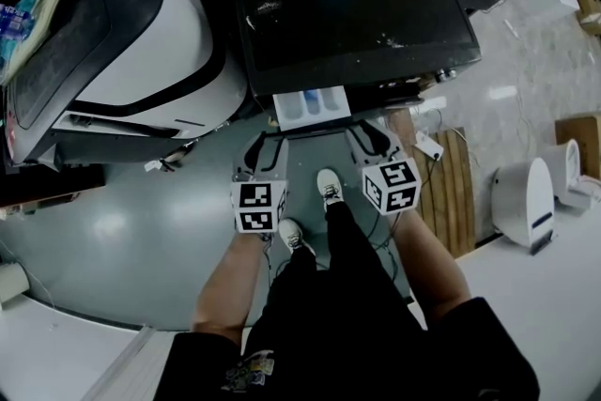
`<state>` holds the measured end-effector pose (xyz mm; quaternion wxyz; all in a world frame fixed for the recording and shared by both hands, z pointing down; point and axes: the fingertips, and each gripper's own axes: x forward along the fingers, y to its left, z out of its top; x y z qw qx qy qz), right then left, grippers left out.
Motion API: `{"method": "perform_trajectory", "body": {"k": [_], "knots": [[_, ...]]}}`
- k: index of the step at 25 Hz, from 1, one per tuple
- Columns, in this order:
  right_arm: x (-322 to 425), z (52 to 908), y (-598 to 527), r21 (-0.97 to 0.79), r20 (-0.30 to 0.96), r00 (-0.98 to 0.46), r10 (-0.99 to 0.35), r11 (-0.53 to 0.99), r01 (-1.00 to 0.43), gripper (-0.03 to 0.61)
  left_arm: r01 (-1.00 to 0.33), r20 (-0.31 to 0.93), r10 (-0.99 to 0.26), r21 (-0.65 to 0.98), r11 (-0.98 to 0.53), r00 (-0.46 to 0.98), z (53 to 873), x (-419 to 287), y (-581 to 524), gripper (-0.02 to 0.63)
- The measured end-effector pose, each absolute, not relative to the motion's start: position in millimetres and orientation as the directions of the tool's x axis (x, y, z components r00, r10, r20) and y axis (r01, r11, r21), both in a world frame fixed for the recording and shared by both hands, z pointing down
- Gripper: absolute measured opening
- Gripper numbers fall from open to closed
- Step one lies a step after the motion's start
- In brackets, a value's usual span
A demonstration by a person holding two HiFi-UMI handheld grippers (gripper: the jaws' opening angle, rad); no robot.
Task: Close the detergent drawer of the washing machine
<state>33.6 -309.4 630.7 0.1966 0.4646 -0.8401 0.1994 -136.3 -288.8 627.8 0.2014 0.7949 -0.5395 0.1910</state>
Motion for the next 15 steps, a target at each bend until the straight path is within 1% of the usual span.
{"method": "perform_trajectory", "body": {"k": [15], "knots": [[21.4, 630.5, -360.3, -0.159, 0.513, -0.453, -0.729, 0.438, -0.885, 0.135, -0.971, 0.509, -0.829, 0.071, -0.229, 0.232, 626.9, -148.4, -339.6, 0.164]]}}
